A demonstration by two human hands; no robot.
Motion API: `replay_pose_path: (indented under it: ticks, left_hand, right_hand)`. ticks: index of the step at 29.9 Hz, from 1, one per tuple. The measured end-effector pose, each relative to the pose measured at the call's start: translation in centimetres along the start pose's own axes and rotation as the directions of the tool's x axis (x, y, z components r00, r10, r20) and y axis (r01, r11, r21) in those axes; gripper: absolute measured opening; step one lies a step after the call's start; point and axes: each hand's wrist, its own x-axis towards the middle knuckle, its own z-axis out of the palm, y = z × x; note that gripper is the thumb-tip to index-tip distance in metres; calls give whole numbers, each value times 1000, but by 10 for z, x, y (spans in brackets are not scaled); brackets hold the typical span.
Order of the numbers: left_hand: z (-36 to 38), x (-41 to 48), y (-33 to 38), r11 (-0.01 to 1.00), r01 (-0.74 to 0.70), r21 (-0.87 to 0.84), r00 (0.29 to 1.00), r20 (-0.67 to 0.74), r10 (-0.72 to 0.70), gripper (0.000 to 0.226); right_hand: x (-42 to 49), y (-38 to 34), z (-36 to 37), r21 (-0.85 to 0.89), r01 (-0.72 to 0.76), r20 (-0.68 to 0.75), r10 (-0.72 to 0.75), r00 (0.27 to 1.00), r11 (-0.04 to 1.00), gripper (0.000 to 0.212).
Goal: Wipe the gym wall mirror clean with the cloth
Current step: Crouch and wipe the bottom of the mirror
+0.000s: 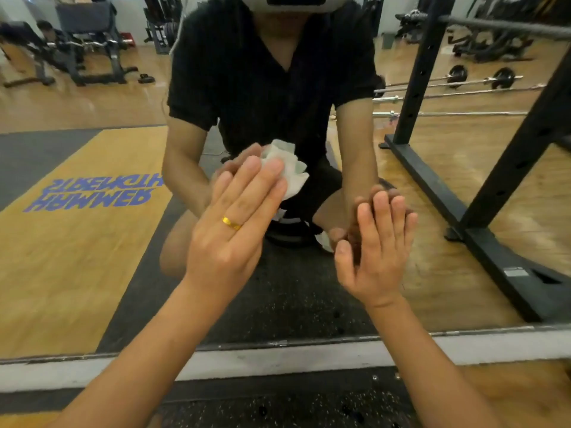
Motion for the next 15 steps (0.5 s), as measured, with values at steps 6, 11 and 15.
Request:
replay_pose_path:
  ticks: [6,11,15]
  left_hand:
    - [11,68,16,964,-104,-246,994,-13,104,32]
    - [10,68,19,967,-95,-237,995,-50,85,33]
    - [3,45,2,984,118,-131,970,-199,-142,35]
  right_hand:
    - [9,-36,-14,116,-265,131,249,960,957,81]
    - [11,-42,-17,116,-298,132,283,950,947,78]
    - [6,-39,-5,109,-283,93,274,957,953,77]
